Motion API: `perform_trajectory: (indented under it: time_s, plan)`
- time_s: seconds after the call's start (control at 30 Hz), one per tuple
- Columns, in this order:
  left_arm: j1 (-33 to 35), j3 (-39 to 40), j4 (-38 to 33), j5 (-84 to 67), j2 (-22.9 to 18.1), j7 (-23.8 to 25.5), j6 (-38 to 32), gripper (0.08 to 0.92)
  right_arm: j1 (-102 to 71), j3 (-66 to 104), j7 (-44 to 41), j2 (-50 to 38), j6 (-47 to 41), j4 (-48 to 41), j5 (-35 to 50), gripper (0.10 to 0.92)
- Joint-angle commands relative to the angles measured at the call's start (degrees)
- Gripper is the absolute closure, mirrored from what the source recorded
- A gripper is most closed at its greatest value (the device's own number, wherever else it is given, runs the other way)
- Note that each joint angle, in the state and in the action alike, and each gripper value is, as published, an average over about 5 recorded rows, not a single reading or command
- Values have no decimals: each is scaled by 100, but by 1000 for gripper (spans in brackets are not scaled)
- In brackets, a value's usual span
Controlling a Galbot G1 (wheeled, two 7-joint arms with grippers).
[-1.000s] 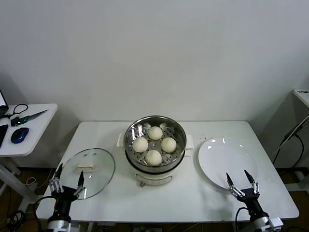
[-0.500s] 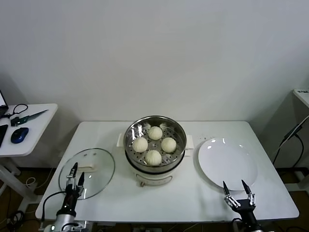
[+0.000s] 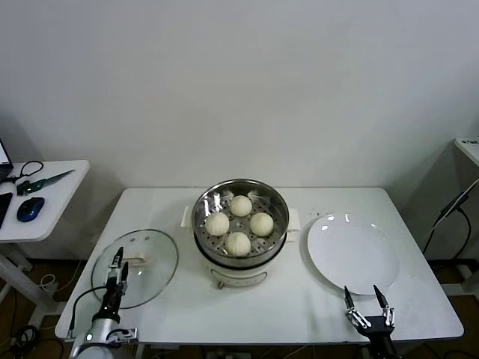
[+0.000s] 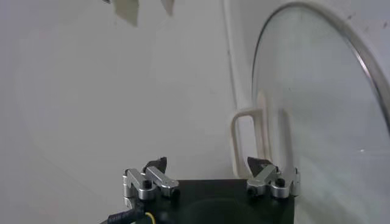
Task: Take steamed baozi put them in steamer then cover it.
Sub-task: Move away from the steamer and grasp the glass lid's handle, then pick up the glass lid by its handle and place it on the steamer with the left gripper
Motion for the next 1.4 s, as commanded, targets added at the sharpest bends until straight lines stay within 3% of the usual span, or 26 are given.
perform_trajectory:
  time_s: [0.03, 0.33, 1.03, 1.13, 1.4]
  plan:
    - [-428, 34, 409, 201, 14, 20, 101, 177, -77, -10, 31, 57, 23, 107, -35, 203]
    - [-549, 95, 494, 10, -7, 99, 189, 210, -104, -34, 34, 133, 56, 84, -135, 203]
    - [-522, 117, 518, -181, -54, 60, 126, 820, -60, -105, 92, 154, 52, 83, -241, 203]
    - [-489, 141, 390, -377, -71, 43, 96, 862, -60, -98, 95, 153, 59, 80, -240, 203]
    - [-214, 143, -650, -1120, 189, 281, 56, 862, -79, -94, 119, 167, 79, 87, -255, 203]
